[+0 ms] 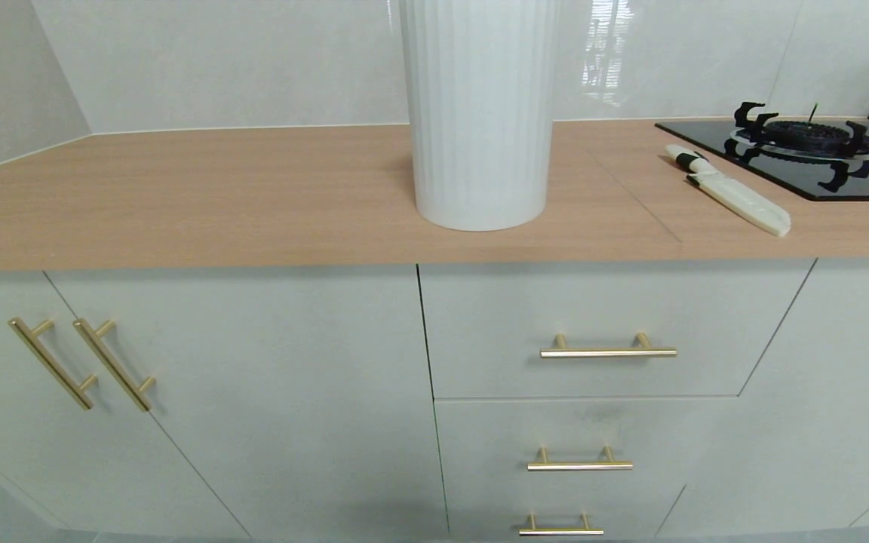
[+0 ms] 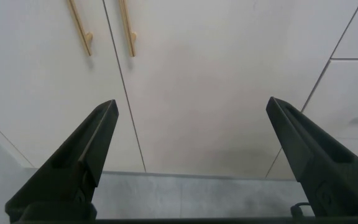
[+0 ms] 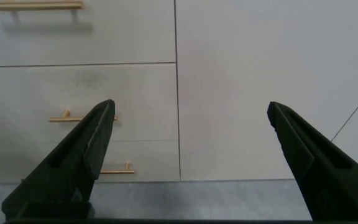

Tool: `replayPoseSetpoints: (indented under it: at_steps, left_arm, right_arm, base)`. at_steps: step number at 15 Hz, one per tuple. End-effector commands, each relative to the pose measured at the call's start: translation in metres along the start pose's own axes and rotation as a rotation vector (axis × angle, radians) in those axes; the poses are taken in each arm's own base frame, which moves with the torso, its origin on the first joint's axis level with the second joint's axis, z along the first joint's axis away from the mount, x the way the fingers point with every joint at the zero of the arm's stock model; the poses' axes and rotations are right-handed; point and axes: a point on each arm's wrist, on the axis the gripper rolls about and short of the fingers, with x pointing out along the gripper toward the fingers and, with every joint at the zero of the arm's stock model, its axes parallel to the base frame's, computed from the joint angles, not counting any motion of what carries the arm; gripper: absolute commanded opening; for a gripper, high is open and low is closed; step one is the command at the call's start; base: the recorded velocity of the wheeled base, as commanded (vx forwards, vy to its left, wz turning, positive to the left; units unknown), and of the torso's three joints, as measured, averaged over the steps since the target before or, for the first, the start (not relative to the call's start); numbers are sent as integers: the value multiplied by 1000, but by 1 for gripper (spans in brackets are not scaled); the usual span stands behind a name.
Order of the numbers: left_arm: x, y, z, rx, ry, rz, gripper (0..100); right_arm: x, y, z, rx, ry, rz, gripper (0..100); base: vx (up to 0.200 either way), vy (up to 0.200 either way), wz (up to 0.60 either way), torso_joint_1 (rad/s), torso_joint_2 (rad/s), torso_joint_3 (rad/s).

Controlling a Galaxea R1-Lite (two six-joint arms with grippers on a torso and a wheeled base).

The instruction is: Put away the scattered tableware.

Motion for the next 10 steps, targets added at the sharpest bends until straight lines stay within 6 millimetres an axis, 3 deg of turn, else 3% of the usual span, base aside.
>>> replayPoseSetpoints:
  at_steps: [1, 3, 10]
  left_arm:
    - [0, 0, 0, 0, 2, 1, 100]
    - [0, 0, 0, -2, 2, 1, 100]
    - [0, 0, 0, -2, 2, 1, 100]
  right_arm:
    - [0, 0, 0, 0, 0, 0, 100]
    - [0, 0, 0, -2, 0, 1, 100]
    - [0, 0, 0, -2, 0, 1, 100]
  base:
    - [200, 0, 0, -7, -2, 7]
    - [200, 0, 0, 2, 2, 2]
    - [0, 0, 0, 0, 0, 0]
